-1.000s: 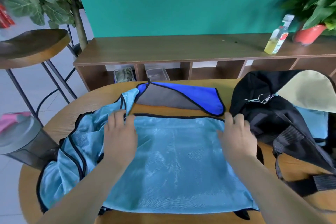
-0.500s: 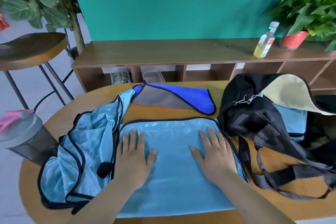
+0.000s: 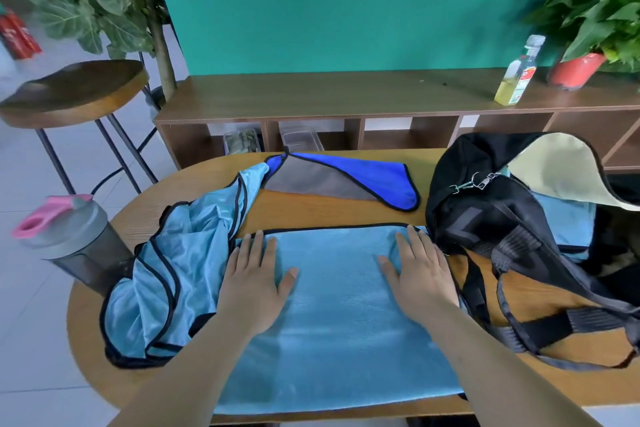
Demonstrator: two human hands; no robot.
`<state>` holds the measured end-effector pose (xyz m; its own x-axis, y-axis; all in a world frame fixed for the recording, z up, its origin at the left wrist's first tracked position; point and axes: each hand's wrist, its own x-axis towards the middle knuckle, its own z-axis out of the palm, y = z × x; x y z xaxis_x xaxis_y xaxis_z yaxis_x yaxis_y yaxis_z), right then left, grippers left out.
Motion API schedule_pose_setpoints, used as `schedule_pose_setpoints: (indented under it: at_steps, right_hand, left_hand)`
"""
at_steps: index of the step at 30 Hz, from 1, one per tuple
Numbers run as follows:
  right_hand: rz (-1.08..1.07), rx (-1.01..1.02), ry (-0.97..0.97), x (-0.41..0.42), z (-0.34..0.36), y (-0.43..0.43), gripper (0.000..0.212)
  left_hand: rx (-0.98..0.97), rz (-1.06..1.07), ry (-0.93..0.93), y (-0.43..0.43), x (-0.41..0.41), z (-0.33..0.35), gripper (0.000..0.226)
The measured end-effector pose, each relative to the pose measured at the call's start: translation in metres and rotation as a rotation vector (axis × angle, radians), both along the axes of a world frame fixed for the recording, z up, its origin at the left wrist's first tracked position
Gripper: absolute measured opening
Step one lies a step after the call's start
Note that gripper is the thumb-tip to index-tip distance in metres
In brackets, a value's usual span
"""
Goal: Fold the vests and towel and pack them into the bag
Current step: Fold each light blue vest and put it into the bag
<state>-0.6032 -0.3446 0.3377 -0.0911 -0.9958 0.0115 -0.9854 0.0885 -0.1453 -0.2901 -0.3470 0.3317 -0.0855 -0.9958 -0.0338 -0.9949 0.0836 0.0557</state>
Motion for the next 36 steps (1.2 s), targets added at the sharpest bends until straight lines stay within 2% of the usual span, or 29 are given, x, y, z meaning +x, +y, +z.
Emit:
schedule_pose_setpoints:
  at_steps: [7,9,12,15,18,21,23,28,33,36]
  right_hand:
    - [-0.016,-0.013,0.005,-0.001,-0.005,-0.002,0.08]
    - [-0.01,-0.021,-0.004,-0.002,-0.005,-0.002,0.08]
    - [-0.004,-0.028,-0.041,-0.005,-0.004,-0.001,0.08]
    - [-0.003,-0.039,-0.012,-0.007,-0.008,0.0,0.081]
    - [-0.004,-0.043,-0.004,-0.006,-0.008,0.0,0.082]
    - [-0.004,-0.047,-0.007,-0.004,-0.007,0.001,0.083]
    - [-0.008,-0.05,0.002,-0.004,-0.008,0.001,0.083]
    - [-0.013,-0.057,0.016,-0.003,-0.007,0.001,0.082]
    - [-0.016,-0.057,0.015,-0.002,-0.007,0.001,0.081]
    - [-0.019,-0.051,0.011,-0.002,-0.007,0.001,0.081]
  left_hand:
    - [-0.017,-0.076,0.049,-0.012,0.004,0.002,0.093]
    - [-0.113,-0.075,0.114,-0.008,0.006,0.008,0.084]
    - [-0.275,0.136,0.161,0.005,0.017,0.016,0.067]
    - [-0.141,0.312,0.149,0.011,0.043,0.018,0.069]
    - [-0.048,0.224,0.15,0.002,0.069,0.011,0.077]
    - [-0.05,0.142,0.212,-0.015,0.082,0.007,0.09]
    - [-0.057,0.123,0.256,-0.03,0.086,0.005,0.09]
    - [-0.041,0.061,0.33,-0.065,0.09,0.009,0.052]
    - [-0.001,-0.06,0.151,-0.092,0.103,0.014,0.072]
    - [-0.102,-0.063,0.051,-0.098,0.107,0.02,0.074]
